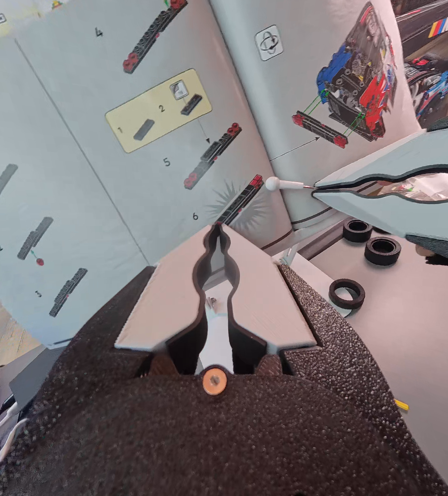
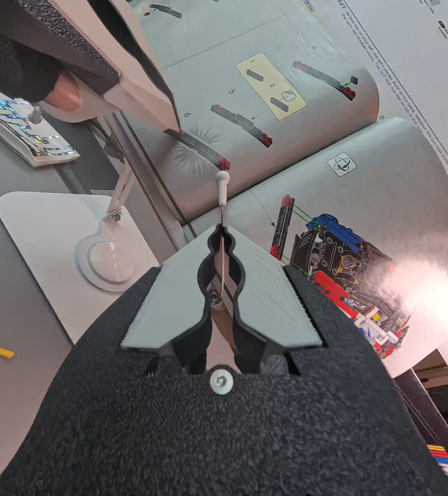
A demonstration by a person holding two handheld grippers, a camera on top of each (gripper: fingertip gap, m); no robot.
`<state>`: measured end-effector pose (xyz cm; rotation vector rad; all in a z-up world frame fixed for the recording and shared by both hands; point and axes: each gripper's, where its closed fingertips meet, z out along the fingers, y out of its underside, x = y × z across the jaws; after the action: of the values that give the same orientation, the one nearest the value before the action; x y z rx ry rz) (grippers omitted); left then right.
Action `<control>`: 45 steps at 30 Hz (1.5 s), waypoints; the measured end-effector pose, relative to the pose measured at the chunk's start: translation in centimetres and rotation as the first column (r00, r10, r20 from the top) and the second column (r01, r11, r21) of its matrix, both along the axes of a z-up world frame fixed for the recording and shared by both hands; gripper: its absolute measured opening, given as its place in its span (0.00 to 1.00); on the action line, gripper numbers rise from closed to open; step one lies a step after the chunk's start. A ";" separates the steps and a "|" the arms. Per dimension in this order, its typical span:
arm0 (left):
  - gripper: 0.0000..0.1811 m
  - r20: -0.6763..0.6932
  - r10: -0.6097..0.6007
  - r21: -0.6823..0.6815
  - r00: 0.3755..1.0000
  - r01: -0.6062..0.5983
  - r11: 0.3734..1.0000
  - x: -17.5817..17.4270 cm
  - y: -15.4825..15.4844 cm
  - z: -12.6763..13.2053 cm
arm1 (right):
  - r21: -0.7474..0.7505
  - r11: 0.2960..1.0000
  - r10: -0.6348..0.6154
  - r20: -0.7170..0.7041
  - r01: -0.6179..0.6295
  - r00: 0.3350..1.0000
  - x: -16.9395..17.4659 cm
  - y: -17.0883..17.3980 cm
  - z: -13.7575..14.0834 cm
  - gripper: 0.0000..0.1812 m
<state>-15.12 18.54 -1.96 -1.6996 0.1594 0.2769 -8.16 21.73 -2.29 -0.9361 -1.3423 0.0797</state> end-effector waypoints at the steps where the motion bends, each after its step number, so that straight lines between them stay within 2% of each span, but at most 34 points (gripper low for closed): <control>1: 0.00 0.018 0.022 0.009 1.000 -0.022 1.000 -0.6 -0.3 0.1 | -0.022 1.000 -0.001 -0.009 0.001 1.000 0.1 -0.1 0.0 0.02; 5: 0.00 0.145 0.016 0.060 0.989 -0.025 0.998 -1.8 -1.8 0.4 | -0.094 0.996 -0.006 -0.040 0.002 0.999 0.8 -0.1 -0.3 0.01; 9: 0.02 0.206 -0.019 0.092 0.978 0.000 0.996 -1.5 -3.5 0.3 | -0.141 0.990 -0.005 -0.055 -0.003 0.998 1.0 -0.1 -0.4 0.00; 17: 0.07 0.229 -0.128 0.102 0.965 0.107 0.989 0.4 -7.8 -0.7 | -0.304 0.951 -0.015 -0.207 -0.050 0.978 2.2 -1.1 0.9 0.06; 22: 0.11 0.194 -0.228 0.201 0.954 0.189 0.961 2.4 -12.1 0.2 | -0.413 0.904 -0.069 -0.394 -0.110 0.916 4.9 -2.3 1.8 0.08; 24: 0.11 0.185 -0.239 0.246 0.953 0.190 0.950 2.8 -14.0 0.6 | -0.435 0.894 -0.111 -0.448 -0.109 0.887 5.9 -1.9 2.0 0.09; 27: 0.12 0.211 -0.244 0.270 0.947 0.184 0.945 3.3 -15.9 -0.1 | -0.449 0.890 -0.166 -0.474 -0.076 0.865 6.2 -0.6 2.4 0.12; 33: 0.13 0.173 -0.230 0.169 0.958 0.201 0.965 4.8 -17.0 -5.1 | -0.443 0.896 -0.187 -0.452 -0.038 0.872 3.2 0.7 3.4 0.10; 37: 0.13 0.145 -0.257 0.141 0.955 0.237 0.961 6.1 -17.4 -6.2 | -0.480 0.875 -0.263 -0.378 0.055 0.888 2.2 2.5 2.2 0.04; 39: 0.13 0.140 -0.274 0.125 0.951 0.258 0.958 6.5 -17.3 -6.7 | -0.484 0.874 -0.269 -0.386 0.055 0.882 2.3 2.7 2.3 0.02; 42: 0.13 0.151 -0.282 0.115 0.948 0.266 0.957 6.6 -17.3 -7.0 | -0.497 0.867 -0.227 -0.409 -0.008 0.884 3.1 1.5 2.8 0.04; 45: 0.14 0.160 -0.293 0.115 0.943 0.277 0.954 6.9 -17.4 -6.8 | -0.493 0.867 -0.152 -0.405 -0.075 0.902 6.2 -0.7 2.8 0.07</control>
<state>-8.27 1.10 -8.72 -1.5779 0.2559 -0.0819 -1.97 21.08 0.51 -1.2921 -0.8900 0.5988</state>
